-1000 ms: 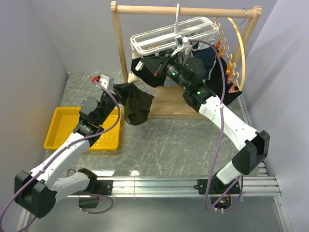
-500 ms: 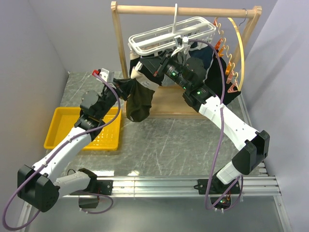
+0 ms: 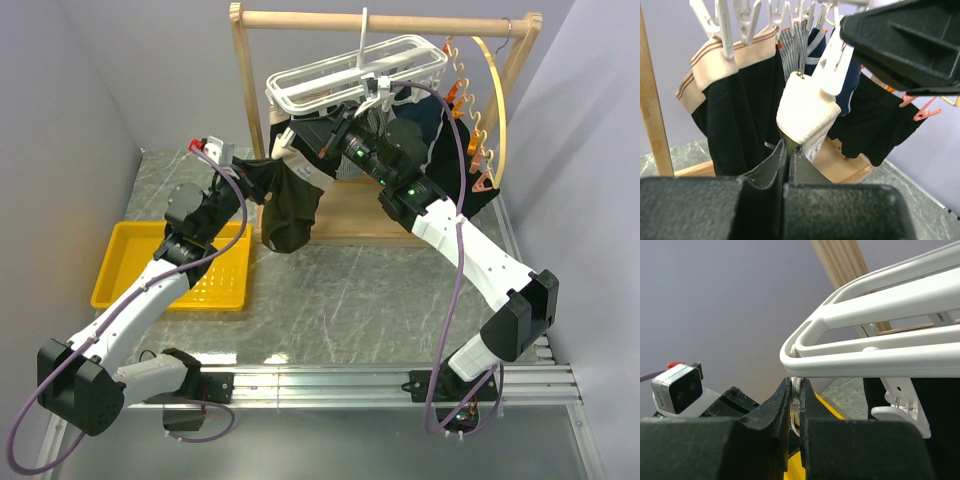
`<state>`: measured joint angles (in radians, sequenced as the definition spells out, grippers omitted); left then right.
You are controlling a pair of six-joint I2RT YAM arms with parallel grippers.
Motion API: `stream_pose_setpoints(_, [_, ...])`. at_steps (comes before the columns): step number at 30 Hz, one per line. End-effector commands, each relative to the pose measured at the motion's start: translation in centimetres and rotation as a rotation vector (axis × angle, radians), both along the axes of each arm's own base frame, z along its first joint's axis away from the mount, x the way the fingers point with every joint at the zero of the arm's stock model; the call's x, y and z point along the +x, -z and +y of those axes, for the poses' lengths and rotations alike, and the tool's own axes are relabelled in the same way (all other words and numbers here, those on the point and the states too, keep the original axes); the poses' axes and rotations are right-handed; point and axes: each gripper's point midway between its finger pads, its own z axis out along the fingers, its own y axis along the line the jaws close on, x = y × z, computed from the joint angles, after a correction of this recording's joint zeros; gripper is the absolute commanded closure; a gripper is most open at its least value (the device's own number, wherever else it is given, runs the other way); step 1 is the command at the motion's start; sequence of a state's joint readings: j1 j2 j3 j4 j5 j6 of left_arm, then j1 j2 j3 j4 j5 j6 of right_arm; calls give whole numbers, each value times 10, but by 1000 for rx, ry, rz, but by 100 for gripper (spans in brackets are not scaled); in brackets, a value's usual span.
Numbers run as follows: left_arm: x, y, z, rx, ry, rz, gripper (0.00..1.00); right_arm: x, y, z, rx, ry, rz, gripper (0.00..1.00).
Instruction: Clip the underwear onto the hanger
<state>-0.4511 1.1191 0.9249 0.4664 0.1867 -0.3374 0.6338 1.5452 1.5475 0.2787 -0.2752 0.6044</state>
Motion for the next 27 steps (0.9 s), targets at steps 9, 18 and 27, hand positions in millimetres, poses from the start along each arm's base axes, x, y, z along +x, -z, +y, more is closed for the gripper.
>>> stream_pose_setpoints(9, [-8, -52, -2, -84, 41, -74, 100, -15, -8, 3, -1, -59, -49, 100])
stream_pose_setpoints(18, [-9, -56, -6, -100, 65, -70, 100, -17, -7, 6, -9, -65, -65, 100])
stream_pose_setpoints(27, [-7, -66, -8, -121, 76, -70, 100, -16, -6, 5, -28, -52, -81, 91])
